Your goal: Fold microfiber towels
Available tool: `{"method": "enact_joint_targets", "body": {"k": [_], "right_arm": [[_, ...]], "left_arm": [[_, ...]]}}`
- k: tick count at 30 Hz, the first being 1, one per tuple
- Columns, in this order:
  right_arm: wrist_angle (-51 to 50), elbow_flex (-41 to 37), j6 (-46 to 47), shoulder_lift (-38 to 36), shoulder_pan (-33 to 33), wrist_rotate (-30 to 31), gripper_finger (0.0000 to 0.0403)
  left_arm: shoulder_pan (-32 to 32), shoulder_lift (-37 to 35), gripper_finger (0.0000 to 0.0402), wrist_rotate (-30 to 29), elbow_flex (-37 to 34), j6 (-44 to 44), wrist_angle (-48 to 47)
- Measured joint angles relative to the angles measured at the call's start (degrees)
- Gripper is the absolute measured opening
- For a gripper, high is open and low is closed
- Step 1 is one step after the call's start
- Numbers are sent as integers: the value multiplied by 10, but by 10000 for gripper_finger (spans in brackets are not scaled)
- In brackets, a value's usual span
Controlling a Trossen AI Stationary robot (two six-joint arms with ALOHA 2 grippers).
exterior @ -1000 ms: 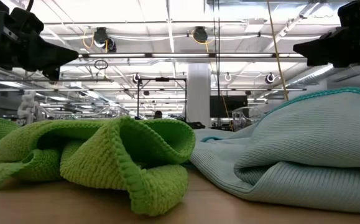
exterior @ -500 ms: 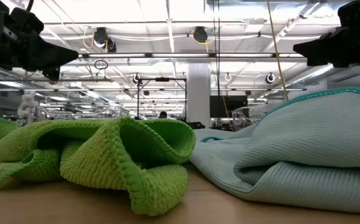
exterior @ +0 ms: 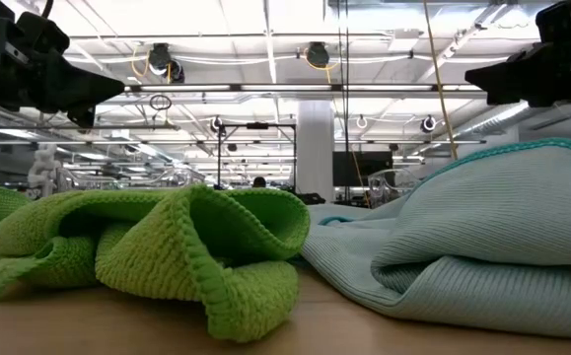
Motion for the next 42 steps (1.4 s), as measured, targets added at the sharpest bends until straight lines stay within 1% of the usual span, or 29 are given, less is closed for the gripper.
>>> {"method": "enact_joint_targets", "body": {"k": [10, 15, 17, 22, 28, 36, 42], "right_arm": [[0, 0, 0, 0, 0, 0, 0], [0, 0, 0, 0, 0, 0, 0], [0, 0, 0, 0, 0, 0, 0], [0, 0, 0, 0, 0, 0, 0], [0, 0, 0, 0, 0, 0, 0], [0, 0, 0, 0, 0, 0, 0], [0, 0, 0, 0, 0, 0, 0]], "left_arm": [[0, 0, 19, 0, 0, 2, 0], [0, 0, 19, 0, 0, 93, 0], [0, 0, 19, 0, 0, 104, 0], [0, 0, 19, 0, 0, 63, 0], [0, 0, 19, 0, 0, 53, 1], [0, 0, 19, 1, 0, -20, 3], [0, 0, 19, -3, 0, -27, -1]]}}
